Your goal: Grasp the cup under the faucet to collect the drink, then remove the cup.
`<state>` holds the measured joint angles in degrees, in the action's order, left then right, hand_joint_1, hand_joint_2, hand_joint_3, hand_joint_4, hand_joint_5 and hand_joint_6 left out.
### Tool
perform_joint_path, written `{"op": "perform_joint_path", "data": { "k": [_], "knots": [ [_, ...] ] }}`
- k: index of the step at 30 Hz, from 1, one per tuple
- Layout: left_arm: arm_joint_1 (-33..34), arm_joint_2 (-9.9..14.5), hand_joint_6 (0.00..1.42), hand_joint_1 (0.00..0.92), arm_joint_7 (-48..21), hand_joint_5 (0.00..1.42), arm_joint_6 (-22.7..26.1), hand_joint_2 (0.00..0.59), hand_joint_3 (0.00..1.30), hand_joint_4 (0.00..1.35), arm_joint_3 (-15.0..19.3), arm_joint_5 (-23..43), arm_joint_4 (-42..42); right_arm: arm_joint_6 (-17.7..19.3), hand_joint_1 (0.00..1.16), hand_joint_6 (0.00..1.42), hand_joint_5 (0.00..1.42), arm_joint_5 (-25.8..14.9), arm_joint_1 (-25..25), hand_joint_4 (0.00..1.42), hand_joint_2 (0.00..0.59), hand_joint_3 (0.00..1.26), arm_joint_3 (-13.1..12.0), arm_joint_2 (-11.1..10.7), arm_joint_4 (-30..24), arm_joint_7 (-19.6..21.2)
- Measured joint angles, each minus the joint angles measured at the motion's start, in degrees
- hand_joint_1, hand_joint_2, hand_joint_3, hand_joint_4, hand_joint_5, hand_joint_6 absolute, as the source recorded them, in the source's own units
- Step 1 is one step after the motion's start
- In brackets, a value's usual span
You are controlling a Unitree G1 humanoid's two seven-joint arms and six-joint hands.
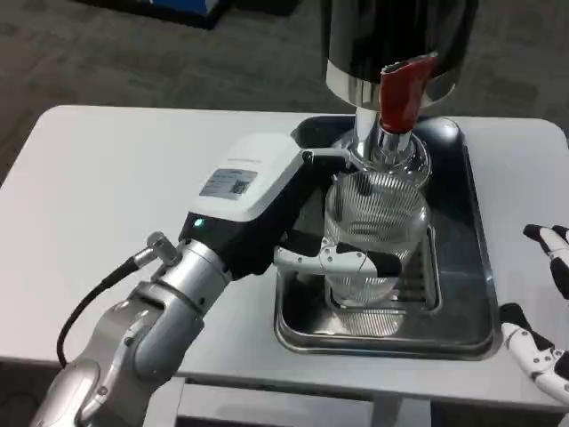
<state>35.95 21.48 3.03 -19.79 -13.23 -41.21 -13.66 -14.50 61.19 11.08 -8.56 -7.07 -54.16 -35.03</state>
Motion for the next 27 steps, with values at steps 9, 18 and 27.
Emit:
{"op": "perform_joint_path", "data": {
  "k": [9,18,27],
  "knots": [
    [1.3,-0.8,1.40,0.402,4.3,1.12,0.9,0.076,0.77,0.85,-1.8,-2.0,-2.4,-0.3,0.32,0.00,0.00,-2.4,0.5,0.00,0.501,0.04,-2.1,-1.1,0.0,0.1],
    [1.9,-1.2,1.02,0.190,4.2,0.64,4.1,0.117,0.45,0.41,-3.4,-1.9,-2.5,-0.7,0.33,0.00,0.00,-5.3,1.2,0.00,0.508,0.06,-3.5,-2.7,-0.1,0.1],
    [2.0,-1.2,0.69,0.162,3.7,0.41,4.9,0.106,0.25,0.21,-3.7,-2.0,-2.5,-1.1,0.34,0.00,0.00,-6.6,1.5,0.00,0.508,0.07,-4.1,-3.3,-0.1,0.4]
  ]
}}
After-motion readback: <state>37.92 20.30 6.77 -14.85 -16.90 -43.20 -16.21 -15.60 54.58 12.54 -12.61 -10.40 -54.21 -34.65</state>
